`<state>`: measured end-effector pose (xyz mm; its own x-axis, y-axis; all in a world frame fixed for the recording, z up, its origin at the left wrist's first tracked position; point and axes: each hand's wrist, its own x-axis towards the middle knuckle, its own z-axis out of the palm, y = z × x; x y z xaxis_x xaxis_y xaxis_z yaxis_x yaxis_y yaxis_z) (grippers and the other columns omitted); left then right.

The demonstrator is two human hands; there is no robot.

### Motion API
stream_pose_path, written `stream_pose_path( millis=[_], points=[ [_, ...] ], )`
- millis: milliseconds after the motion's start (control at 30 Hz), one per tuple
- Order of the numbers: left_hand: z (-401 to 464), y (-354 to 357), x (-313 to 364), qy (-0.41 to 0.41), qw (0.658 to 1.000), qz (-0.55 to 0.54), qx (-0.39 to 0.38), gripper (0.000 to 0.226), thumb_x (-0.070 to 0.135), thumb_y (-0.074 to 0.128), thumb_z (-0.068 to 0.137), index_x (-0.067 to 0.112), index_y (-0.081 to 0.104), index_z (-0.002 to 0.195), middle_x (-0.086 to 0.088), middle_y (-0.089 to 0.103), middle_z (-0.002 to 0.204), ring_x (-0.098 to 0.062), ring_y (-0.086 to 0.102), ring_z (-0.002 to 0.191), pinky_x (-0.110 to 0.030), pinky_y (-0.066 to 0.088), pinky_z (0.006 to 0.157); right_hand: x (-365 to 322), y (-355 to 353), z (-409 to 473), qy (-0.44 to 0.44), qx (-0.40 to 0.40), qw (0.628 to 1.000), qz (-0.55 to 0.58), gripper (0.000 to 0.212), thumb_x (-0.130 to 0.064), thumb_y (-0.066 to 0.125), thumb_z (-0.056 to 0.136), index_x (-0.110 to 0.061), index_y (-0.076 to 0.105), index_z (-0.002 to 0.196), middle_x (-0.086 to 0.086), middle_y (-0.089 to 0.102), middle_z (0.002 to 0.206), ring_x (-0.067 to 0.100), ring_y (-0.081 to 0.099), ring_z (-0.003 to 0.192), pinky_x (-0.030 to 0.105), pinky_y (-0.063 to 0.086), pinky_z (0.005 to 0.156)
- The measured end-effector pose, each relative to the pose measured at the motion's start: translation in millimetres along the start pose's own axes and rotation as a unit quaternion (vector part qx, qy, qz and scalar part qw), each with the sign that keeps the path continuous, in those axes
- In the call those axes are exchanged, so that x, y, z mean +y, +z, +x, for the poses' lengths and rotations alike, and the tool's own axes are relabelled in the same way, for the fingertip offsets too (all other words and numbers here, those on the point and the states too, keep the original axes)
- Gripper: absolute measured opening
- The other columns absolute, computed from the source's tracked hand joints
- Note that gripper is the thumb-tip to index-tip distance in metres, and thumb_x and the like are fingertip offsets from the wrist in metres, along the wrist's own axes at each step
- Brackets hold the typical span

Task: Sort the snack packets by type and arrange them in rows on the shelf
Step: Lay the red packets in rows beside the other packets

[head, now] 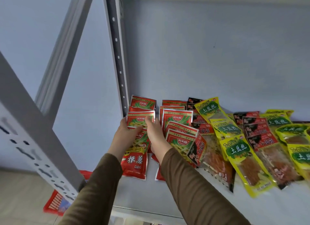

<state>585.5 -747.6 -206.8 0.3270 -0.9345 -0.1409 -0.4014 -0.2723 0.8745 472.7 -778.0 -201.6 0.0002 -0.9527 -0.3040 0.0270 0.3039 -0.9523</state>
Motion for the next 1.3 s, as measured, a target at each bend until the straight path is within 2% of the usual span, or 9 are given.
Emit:
stream_pose_path(
  millis=[233, 367, 567, 767, 967, 1067, 1133, 1200, 1300],
  points=[
    [2.8, -4.0, 3.9, -0.016, 0.996, -0.083, -0.019, 0.071, 0.041, 0.067, 0.097, 0.029, 0.030, 0.156, -0.001, 0.064, 0.128, -0.021, 0.072, 0.096, -0.043, 0.061, 0.087, -4.8, -10.0, 7.0, -0.014, -0.001, 0.999, 0.051, 0.052, -0.052, 0.039, 0.105, -0.033, 0.034, 0.153, -0.009, 0.061, 0.113, 0.011, 0.064, 0.096, 0.030, 0.053, 0.071],
    [13.3, -0.6, 7.4, -0.070, 0.990, -0.121, -0.007, 0.058, 0.047, 0.048, 0.105, 0.022, 0.034, 0.156, -0.007, 0.062, 0.139, -0.026, 0.071, 0.106, -0.046, 0.059, 0.094, -7.9, -5.2, 14.3, 0.009, 0.014, 0.999, 0.048, 0.053, -0.052, 0.037, 0.105, -0.026, 0.037, 0.152, 0.003, 0.063, 0.126, 0.024, 0.066, 0.109, 0.047, 0.056, 0.095],
    [25.8, 2.3, 4.0, -0.057, 0.991, -0.117, -0.014, 0.039, 0.054, 0.038, 0.106, 0.024, 0.063, 0.106, -0.001, 0.075, 0.101, -0.018, 0.075, 0.085, -0.031, 0.055, 0.068, -15.7, -7.3, 18.2, -0.008, -0.001, 0.996, 0.092, 0.046, -0.054, 0.036, 0.105, -0.026, 0.053, 0.137, 0.001, 0.070, 0.114, 0.019, 0.071, 0.099, 0.033, 0.057, 0.075],
    [36.8, 2.1, 1.2, -0.056, 0.993, -0.098, 0.027, 0.043, 0.051, 0.036, 0.107, 0.017, 0.051, 0.127, 0.000, 0.068, 0.100, -0.019, 0.071, 0.087, -0.030, 0.052, 0.064, -16.1, -10.2, 20.8, 0.026, 0.004, 0.996, 0.089, 0.046, -0.054, 0.034, 0.105, -0.022, 0.057, 0.130, 0.004, 0.071, 0.114, 0.023, 0.071, 0.100, 0.044, 0.058, 0.092],
    [39.2, 8.5, 16.9, -0.064, 0.980, -0.184, -0.052, 0.044, 0.052, 0.034, 0.108, 0.022, 0.057, 0.129, -0.005, 0.076, 0.109, -0.023, 0.077, 0.089, -0.032, 0.060, 0.070, -20.0, -8.5, 17.4, 0.090, -0.005, 0.985, 0.150, 0.058, -0.070, 0.039, 0.096, -0.022, 0.068, 0.111, 0.004, 0.077, 0.093, 0.024, 0.075, 0.085, 0.038, 0.060, 0.076],
    [39.4, 6.4, 17.2, -0.075, 0.979, -0.185, -0.041, 0.044, 0.052, 0.033, 0.107, 0.021, 0.063, 0.118, -0.003, 0.078, 0.098, -0.020, 0.078, 0.078, -0.029, 0.058, 0.063, -18.3, -14.2, 18.1, 0.097, -0.011, 0.981, 0.165, 0.062, -0.073, 0.042, 0.093, -0.021, 0.069, 0.113, 0.007, 0.077, 0.100, 0.028, 0.075, 0.091, 0.047, 0.058, 0.089],
    [37.1, 4.1, 16.7, -0.060, 0.987, -0.152, -0.009, 0.044, 0.049, 0.031, 0.109, 0.019, 0.063, 0.110, -0.005, 0.077, 0.105, -0.018, 0.076, 0.077, -0.029, 0.055, 0.067, -19.4, -19.4, 16.8, 0.091, -0.012, 0.982, 0.163, 0.062, -0.072, 0.042, 0.094, -0.021, 0.069, 0.114, 0.007, 0.077, 0.103, 0.028, 0.076, 0.092, 0.048, 0.058, 0.091],
    [35.1, -1.6, 10.0, -0.007, 0.996, -0.064, 0.062, 0.039, 0.041, 0.027, 0.111, 0.018, 0.059, 0.115, -0.009, 0.068, 0.128, -0.014, 0.066, 0.088, -0.030, 0.051, 0.077, -21.2, -25.3, 12.9, 0.083, -0.016, 0.982, 0.169, 0.060, -0.071, 0.042, 0.094, -0.022, 0.070, 0.114, 0.005, 0.078, 0.102, 0.025, 0.077, 0.088, 0.044, 0.060, 0.085],
    [22.4, -9.1, -6.4, 0.033, 0.995, -0.015, 0.094, 0.049, 0.041, 0.025, 0.110, 0.018, 0.044, 0.150, -0.011, 0.046, 0.156, -0.029, 0.050, 0.135, -0.050, 0.042, 0.112, -17.4, -32.0, 5.1, 0.083, -0.034, 0.978, 0.187, 0.059, -0.070, 0.040, 0.096, -0.023, 0.070, 0.115, 0.003, 0.078, 0.106, 0.024, 0.077, 0.092, 0.042, 0.060, 0.083]
  ],
)
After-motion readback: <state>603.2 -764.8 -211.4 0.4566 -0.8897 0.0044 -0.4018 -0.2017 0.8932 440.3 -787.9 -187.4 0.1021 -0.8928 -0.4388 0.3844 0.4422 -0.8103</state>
